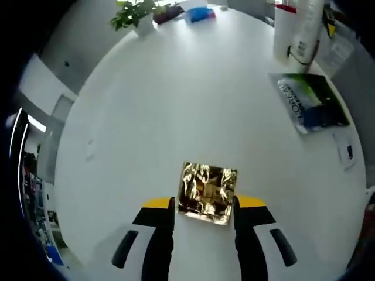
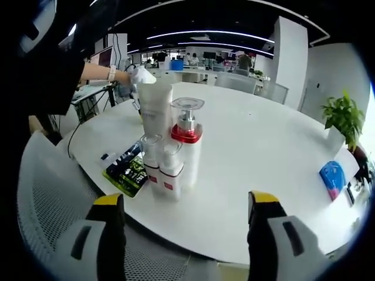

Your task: Arrange the skincare products in the storage area until every visible bottle or jar stands upright without overlapping.

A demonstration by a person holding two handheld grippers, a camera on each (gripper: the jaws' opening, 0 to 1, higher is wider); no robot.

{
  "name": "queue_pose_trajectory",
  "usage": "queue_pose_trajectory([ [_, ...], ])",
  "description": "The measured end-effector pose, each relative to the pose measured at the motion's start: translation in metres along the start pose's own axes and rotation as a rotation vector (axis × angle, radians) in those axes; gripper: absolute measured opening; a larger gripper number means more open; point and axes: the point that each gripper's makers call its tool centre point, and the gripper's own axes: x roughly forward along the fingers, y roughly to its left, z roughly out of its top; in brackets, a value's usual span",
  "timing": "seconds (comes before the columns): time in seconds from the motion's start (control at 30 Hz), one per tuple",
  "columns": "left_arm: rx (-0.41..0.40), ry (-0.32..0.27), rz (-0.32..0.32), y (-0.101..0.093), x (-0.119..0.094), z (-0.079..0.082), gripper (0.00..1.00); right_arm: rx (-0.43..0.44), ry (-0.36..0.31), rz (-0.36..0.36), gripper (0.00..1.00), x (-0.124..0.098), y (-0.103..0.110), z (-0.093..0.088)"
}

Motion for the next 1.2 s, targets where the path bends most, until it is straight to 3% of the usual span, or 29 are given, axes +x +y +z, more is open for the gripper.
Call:
queue_pose_trajectory([
  [0.1, -0.061, 0.017, -0.036, -0.001, 0.002, -0.002, 0.45, 0.000, 0.003, -0.001, 0.87, 0.000, 0.000, 0.000],
  [0.43, -0.133, 0.027, -0.143, -0.010, 0.006, 0.002, 0.41, -0.005, 0.010, -0.006, 0.87, 0.001, -0.001, -0.002],
  [0.6, -0.193, 0.022, -0.151, -0.009, 0.007, 0.001, 0.46, -0.006, 0.012, -0.004, 0.86, 0.002, 0.000, -0.002],
  [0.67, -0.174, 0.013, -0.147, -0.010, 0.007, 0.002, 0.45, -0.006, 0.012, -0.006, 0.86, 0.002, 0.000, -0.002],
  [0.9, -0.180, -0.006, -0.148, -0.007, 0.009, 0.000, 0.42, 0.001, 0.012, -0.014, 0.86, 0.001, -0.002, -0.002],
  [1.2, -0.206, 0.025, -0.132, -0.011, 0.008, 0.001, 0.37, 0.006, 0.015, -0.005, 0.86, 0.001, -0.001, -0.002],
])
